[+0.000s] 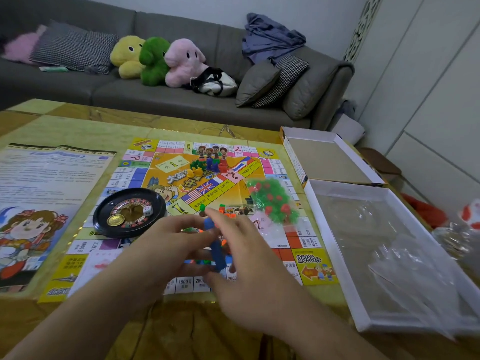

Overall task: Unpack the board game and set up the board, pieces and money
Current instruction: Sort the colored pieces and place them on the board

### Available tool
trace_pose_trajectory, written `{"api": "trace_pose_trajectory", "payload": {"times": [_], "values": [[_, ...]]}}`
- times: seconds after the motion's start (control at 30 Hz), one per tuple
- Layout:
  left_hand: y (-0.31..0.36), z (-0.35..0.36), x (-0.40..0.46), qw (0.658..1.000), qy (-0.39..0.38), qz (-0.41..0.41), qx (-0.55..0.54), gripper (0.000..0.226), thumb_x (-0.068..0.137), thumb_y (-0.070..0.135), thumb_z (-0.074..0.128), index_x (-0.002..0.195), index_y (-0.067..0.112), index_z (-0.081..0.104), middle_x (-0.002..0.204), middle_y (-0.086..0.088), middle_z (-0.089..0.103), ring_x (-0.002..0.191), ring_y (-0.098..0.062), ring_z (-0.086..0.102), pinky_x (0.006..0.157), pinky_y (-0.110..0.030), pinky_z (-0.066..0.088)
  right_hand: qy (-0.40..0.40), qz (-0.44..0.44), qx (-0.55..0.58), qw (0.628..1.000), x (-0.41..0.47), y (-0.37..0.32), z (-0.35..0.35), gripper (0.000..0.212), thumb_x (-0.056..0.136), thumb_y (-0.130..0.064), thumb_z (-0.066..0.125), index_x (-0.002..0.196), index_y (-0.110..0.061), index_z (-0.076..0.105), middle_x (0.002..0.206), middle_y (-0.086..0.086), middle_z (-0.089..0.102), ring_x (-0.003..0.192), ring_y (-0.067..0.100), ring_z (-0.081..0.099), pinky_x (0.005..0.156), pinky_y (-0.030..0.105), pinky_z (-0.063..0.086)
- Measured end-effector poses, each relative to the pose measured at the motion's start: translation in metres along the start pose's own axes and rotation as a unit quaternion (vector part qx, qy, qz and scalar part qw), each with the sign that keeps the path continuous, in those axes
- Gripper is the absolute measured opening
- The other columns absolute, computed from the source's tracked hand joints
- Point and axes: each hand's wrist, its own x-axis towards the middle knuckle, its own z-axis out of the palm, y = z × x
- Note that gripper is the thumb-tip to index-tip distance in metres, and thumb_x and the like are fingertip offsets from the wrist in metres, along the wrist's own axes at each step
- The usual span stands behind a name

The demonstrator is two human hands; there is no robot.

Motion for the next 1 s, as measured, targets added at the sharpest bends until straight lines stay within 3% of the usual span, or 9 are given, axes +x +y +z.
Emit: {"api": "trace_pose_trajectory", "payload": {"times": [0.07,0.13,0.2,0.33,0.47,0.63,0.73,0.83,1.0], "values": [[-0.003,0.004,0.002,1.0,0.014,0.004,-0.025,0.015,0.092,0.01,0.074,0.105,0.001,0.073,0.098,-0.024,0.077,0.08,-0.027,0.077,0.071,-0.04,0.064,0.057,0.04,0.034,0.997,0.002,0.003,-0.001,0.066,0.098,-0.033,0.07,0.152,-0.046,0.034,0.132,-0.021,0.051,0.116,0.001,0.057,0.091,0.024,0.057],[-0.006,0.008,0.003,0.999,0.02,0.006,-0.048,0.017,0.09,0.007,0.076,0.103,-0.003,0.073,0.098,-0.027,0.075,0.086,-0.029,0.078,0.075,-0.042,0.065,0.102,0.075,0.037,0.991,0.005,0.009,-0.006,0.029,0.099,-0.033,0.07,0.125,-0.035,0.057,0.1,-0.017,0.065,0.092,-0.001,0.065,0.078,0.024,0.06],[-0.008,0.012,0.004,0.999,0.01,0.003,-0.045,0.016,0.09,0.008,0.077,0.103,0.0,0.076,0.1,-0.025,0.076,0.093,-0.03,0.078,0.079,-0.045,0.065,0.1,0.099,0.042,0.989,0.007,0.014,-0.013,0.008,0.097,-0.027,0.072,0.1,-0.031,0.066,0.084,-0.012,0.069,0.08,-0.001,0.067,0.068,0.023,0.06],[-0.005,0.017,0.006,0.999,0.033,0.005,-0.012,0.017,0.092,0.011,0.075,0.108,0.004,0.075,0.102,-0.017,0.078,0.091,-0.025,0.079,0.075,-0.041,0.065,0.124,0.152,0.005,0.981,0.014,0.03,-0.034,0.011,0.091,-0.022,0.077,0.084,-0.025,0.068,0.075,-0.008,0.069,0.066,0.001,0.066,0.057,0.021,0.056],[0.001,0.013,0.006,0.998,0.056,-0.007,0.04,0.015,0.098,0.013,0.068,0.11,0.005,0.072,0.106,-0.013,0.076,0.094,-0.026,0.077,0.073,-0.044,0.066,0.078,0.26,-0.104,0.957,0.018,0.056,-0.048,0.011,0.09,-0.023,0.071,0.082,-0.015,0.07,0.081,0.002,0.073,0.072,0.015,0.07,0.069,0.043,0.064],[0.001,0.01,0.006,0.995,0.066,-0.004,0.068,0.013,0.1,0.011,0.065,0.107,0.005,0.072,0.104,-0.014,0.075,0.093,-0.028,0.075,0.069,-0.043,0.066,0.014,0.286,-0.171,0.943,0.022,0.069,-0.035,0.025,0.093,-0.037,0.075,0.085,-0.014,0.068,0.08,0.005,0.07,0.071,0.015,0.067,0.055,0.032,0.051],[0.0,0.008,0.008,0.993,0.078,0.006,0.086,0.013,0.102,0.011,0.062,0.108,0.006,0.072,0.103,-0.012,0.075,0.093,-0.028,0.075,0.067,-0.04,0.066,0.059,0.26,-0.205,0.942,0.025,0.07,-0.032,0.034,0.096,-0.047,0.068,0.082,-0.017,0.063,0.076,0.003,0.065,0.069,0.017,0.065,0.057,0.032,0.05],[-0.002,0.006,0.009,0.989,0.099,0.022,0.108,0.012,0.103,0.01,0.059,0.106,0.01,0.071,0.102,-0.01,0.075,0.092,-0.027,0.074,0.063,-0.035,0.063,0.11,0.17,-0.229,0.952,0.027,0.064,-0.031,0.01,0.098,-0.033,0.069,0.097,-0.027,0.061,0.09,-0.008,0.061,0.085,0.013,0.06,0.075,0.036,0.058],[-0.003,0.002,0.011,0.986,0.12,0.039,0.113,0.016,0.101,0.005,0.059,0.097,0.012,0.073,0.094,-0.01,0.076,0.087,-0.026,0.074,0.061,-0.035,0.061,0.068,0.052,-0.273,0.958,0.036,0.059,-0.013,0.022,0.098,-0.042,0.068,0.118,-0.033,0.064,0.116,-0.013,0.059,0.115,0.012,0.047,0.101,0.034,0.045]]}}
